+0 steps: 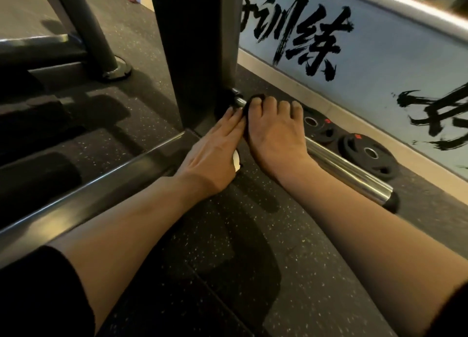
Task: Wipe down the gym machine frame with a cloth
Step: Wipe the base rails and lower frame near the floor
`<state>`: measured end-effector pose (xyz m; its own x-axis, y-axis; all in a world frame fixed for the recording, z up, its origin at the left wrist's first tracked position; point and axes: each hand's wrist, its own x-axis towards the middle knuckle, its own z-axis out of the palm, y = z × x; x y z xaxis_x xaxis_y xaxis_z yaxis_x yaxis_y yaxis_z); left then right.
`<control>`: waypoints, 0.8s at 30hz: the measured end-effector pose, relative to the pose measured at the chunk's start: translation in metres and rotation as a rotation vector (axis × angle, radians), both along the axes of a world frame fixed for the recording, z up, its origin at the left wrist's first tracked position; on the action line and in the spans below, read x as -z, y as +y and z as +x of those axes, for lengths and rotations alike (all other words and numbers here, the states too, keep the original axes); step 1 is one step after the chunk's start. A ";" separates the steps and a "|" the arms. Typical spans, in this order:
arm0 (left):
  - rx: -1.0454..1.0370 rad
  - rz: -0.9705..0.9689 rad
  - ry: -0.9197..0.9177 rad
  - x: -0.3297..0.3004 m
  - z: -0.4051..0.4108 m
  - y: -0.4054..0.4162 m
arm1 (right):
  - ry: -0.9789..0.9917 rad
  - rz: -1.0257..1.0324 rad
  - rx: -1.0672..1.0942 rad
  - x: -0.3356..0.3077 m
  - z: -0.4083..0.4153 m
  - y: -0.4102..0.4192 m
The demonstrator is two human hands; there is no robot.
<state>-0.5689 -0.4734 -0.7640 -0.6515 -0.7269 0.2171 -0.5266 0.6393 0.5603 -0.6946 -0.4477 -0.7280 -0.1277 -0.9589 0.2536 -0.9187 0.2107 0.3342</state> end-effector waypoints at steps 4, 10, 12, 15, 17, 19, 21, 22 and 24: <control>0.089 -0.063 0.006 0.009 -0.019 0.013 | 0.009 0.012 0.098 -0.005 -0.031 0.060; 0.069 -0.083 0.090 0.019 -0.029 0.018 | 0.015 -0.031 0.295 -0.006 -0.069 0.155; 0.063 -0.108 0.102 0.022 -0.030 0.015 | -0.008 -0.078 0.318 -0.002 -0.072 0.162; 0.019 -0.120 0.214 0.023 -0.030 0.021 | -0.074 -0.149 0.288 0.007 -0.062 0.144; -0.050 -0.105 0.354 0.023 -0.028 0.029 | -0.098 -0.133 0.233 0.012 -0.049 0.117; -0.080 0.154 0.508 0.020 -0.025 0.035 | -0.130 -0.130 0.156 0.016 -0.033 0.084; -0.039 0.708 0.727 0.007 -0.025 0.036 | -0.236 -0.117 0.055 0.012 -0.016 0.058; -0.037 0.935 0.804 0.001 -0.022 0.031 | -0.344 -0.096 -0.021 0.010 -0.005 0.045; -0.060 1.220 0.929 -0.008 -0.023 0.024 | -0.603 -0.027 -0.187 0.003 0.007 0.037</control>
<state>-0.5923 -0.4493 -0.7557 -0.5910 -0.7786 -0.2111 0.2878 -0.4479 0.8465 -0.6880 -0.4111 -0.7315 -0.0867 -0.9731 0.2136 -0.9659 0.0295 -0.2574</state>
